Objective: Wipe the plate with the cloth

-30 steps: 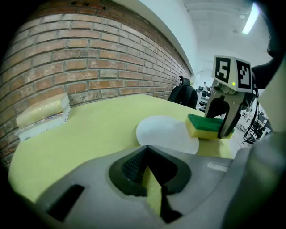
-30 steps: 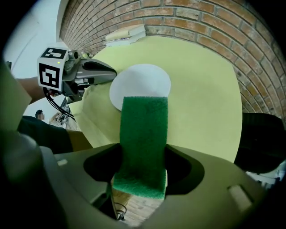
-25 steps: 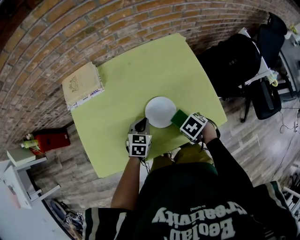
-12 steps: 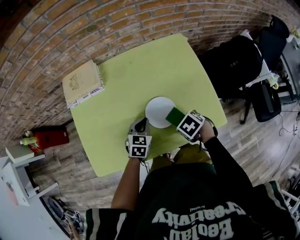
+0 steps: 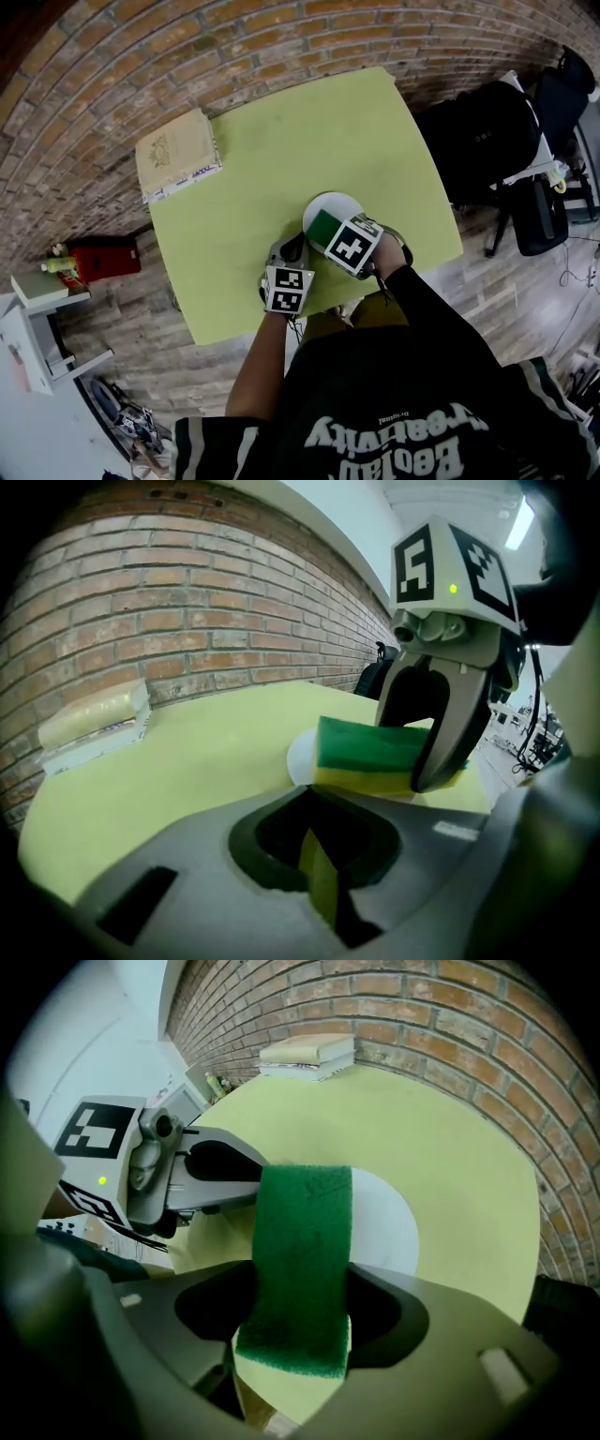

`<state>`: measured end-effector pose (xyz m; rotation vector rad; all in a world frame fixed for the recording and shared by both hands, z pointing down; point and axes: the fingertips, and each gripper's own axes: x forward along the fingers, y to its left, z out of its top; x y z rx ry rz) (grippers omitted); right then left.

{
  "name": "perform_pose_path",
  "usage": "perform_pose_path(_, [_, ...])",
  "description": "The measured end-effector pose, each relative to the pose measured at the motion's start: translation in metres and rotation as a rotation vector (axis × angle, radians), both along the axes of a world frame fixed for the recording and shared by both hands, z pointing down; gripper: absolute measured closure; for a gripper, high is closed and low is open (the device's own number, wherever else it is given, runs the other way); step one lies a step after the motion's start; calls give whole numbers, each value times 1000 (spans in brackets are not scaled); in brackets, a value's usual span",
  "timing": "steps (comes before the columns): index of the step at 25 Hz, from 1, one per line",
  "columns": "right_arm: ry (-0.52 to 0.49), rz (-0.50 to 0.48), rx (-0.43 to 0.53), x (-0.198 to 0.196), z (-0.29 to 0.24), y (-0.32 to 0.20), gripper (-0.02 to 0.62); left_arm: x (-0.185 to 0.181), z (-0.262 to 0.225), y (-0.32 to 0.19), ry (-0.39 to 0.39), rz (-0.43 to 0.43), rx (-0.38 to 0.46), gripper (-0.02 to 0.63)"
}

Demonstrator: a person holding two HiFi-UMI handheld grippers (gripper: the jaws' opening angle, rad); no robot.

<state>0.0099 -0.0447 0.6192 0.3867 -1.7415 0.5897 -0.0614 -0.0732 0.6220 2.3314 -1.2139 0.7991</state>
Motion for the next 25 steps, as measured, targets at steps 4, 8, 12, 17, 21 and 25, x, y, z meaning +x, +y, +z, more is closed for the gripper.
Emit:
perform_pose_path(4, [17, -18, 1, -2, 7, -3, 279, -1, -2, -2, 15, -10, 6, 600])
perform_pose_path(8, [21, -24, -11, -4, 10, -3, 279, -1, -3, 0, 21, -2, 35, 601])
perform_pose_path(12, [30, -24, -12, -4, 13, -4, 279, 2, 1, -1, 16, 7, 38, 601])
perform_pose_path(17, [31, -22, -19, -4, 14, -4, 279, 2, 3, 0, -1, 6, 21, 601])
perform_pose_path(21, [32, -12, -14, -3, 14, -4, 279, 2, 5, 1, -8, 7, 14, 601])
perform_pose_path(25, [62, -10, -11, 4, 15, -6, 282, 3, 7, 2, -33, 20, 18, 601])
